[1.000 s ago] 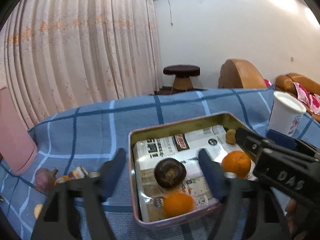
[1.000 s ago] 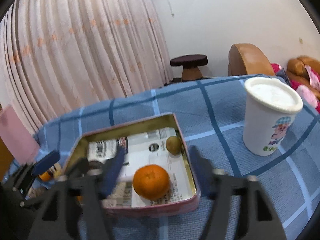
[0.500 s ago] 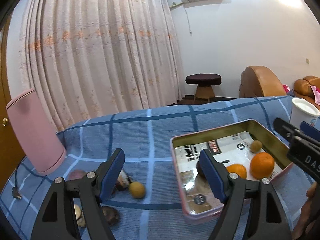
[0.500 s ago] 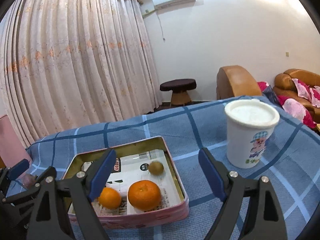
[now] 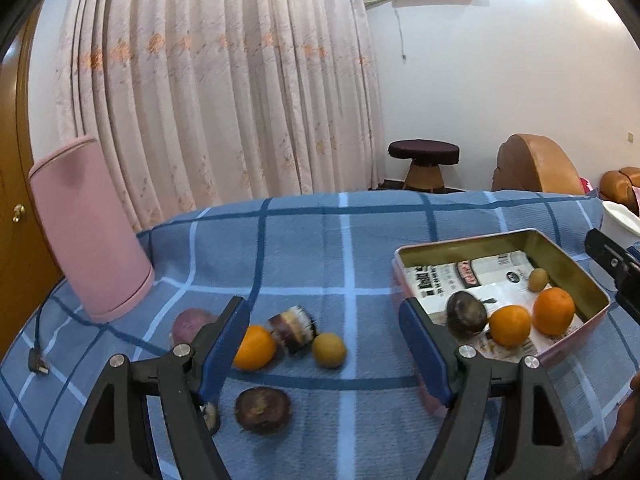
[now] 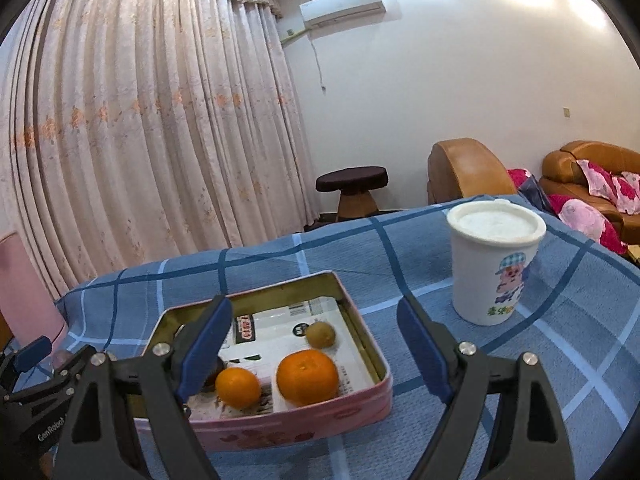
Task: Organize fruits
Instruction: 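Move both open grippers back from the tin toward the remaining fruits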
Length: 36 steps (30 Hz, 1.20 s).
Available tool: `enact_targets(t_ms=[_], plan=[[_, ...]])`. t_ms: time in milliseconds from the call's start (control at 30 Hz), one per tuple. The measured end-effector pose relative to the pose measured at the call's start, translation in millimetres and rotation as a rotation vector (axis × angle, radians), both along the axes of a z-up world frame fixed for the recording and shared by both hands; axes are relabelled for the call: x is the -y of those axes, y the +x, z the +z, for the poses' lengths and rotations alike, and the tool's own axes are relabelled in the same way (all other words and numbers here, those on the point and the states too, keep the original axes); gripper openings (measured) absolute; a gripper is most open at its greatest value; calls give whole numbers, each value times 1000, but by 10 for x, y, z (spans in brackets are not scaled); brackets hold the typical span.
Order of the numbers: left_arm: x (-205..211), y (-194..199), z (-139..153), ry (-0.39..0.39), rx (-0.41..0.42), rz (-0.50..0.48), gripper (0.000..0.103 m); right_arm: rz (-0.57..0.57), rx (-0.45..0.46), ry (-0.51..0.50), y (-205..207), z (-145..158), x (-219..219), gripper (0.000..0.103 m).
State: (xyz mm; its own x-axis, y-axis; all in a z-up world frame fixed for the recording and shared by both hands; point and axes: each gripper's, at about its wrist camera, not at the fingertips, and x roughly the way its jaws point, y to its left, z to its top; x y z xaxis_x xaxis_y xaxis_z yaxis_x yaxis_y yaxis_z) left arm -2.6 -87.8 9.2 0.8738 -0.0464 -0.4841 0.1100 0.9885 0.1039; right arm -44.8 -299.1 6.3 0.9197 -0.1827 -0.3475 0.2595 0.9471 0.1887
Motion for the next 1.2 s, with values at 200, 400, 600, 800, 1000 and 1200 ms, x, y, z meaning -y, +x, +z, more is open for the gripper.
enact_targets(t_ms=[200,400,600,800,1000,1200], plan=[[-179,5,-66,2,-28,29,78,18,-7,6,-52,-12,-153,87],[-409,18,-114,-6,-61,53,78,67,-37,33,-39,-44,-382,87],[-631,53,-169,-14,-103,67,78,111,-52,-3,-38,-46,-688,87],[-843,85,-186,-2,-112,74,78,157,-73,-2,-18,-76,-932,87],[-1315,143,-117,-3,-80,98,78,254,-120,-13,30,-121,-1205,85],[-1830,222,-119,-35,-96,170,78,395,-231,-16,194,-237,-1592,69]])
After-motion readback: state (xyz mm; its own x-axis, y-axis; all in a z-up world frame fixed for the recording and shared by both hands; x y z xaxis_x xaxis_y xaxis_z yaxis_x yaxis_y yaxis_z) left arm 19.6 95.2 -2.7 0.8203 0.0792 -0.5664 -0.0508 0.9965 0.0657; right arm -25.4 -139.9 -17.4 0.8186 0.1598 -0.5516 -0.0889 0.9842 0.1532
